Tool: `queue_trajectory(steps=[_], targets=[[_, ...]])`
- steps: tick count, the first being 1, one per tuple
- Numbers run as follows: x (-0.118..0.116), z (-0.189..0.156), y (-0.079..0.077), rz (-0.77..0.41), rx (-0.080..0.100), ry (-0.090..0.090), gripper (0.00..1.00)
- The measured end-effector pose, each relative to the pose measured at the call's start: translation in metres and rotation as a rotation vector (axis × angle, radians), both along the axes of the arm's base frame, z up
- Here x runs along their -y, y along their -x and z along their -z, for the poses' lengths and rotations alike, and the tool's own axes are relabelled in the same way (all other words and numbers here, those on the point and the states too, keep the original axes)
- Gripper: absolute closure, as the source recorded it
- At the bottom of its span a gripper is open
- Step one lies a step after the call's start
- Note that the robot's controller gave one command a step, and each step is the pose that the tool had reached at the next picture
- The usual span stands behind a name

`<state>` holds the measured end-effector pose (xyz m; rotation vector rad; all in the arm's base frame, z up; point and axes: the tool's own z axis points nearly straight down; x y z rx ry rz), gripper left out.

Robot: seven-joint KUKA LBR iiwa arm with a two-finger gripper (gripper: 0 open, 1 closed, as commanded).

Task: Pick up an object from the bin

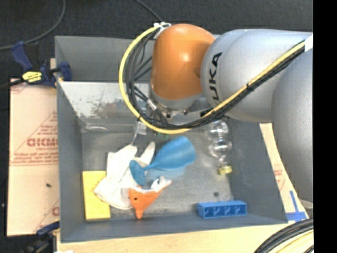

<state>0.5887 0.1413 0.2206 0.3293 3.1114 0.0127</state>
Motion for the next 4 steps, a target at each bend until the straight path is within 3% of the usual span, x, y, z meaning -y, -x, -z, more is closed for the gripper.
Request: queue_trajectory(steps=[1, 2, 3, 4], targets=[[0.002, 0.058, -0.016, -0.002, 0.011, 0.0, 1.0], [-0.003, 0.091, -0.044, 0.047, 0.003, -0.002, 1.0], [-0.003, 0.091, -0.044, 0.047, 0.003, -0.002, 1.0], [0.012, 0.143, -0.037, 0.48, 0.002, -0.01, 1.0]])
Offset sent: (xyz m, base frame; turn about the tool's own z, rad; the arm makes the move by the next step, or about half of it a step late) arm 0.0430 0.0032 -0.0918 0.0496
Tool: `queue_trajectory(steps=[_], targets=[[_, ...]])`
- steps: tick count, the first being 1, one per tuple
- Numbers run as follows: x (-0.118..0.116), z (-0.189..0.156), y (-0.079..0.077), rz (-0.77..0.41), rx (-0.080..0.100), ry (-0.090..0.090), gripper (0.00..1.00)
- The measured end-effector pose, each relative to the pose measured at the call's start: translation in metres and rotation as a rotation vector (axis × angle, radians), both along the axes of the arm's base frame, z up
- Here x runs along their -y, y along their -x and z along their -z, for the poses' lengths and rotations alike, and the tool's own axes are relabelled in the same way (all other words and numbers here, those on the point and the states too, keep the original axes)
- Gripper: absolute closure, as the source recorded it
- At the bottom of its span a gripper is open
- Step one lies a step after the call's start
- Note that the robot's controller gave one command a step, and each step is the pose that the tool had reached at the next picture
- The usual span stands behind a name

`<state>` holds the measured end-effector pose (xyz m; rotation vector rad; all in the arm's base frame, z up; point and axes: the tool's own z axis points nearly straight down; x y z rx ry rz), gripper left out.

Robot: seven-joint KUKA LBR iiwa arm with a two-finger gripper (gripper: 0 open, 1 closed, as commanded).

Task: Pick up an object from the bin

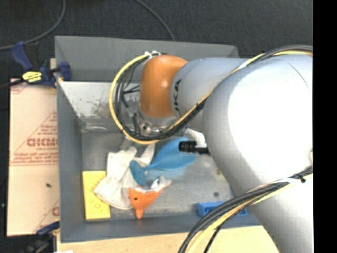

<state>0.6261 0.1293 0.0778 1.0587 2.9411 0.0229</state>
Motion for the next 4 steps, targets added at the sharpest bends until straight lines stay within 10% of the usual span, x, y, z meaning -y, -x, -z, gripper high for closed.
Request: queue_trajectory(steps=[4], targets=[[0.0006, -0.0002, -0.0002, -0.004, 0.0, 0.003, 1.0]])
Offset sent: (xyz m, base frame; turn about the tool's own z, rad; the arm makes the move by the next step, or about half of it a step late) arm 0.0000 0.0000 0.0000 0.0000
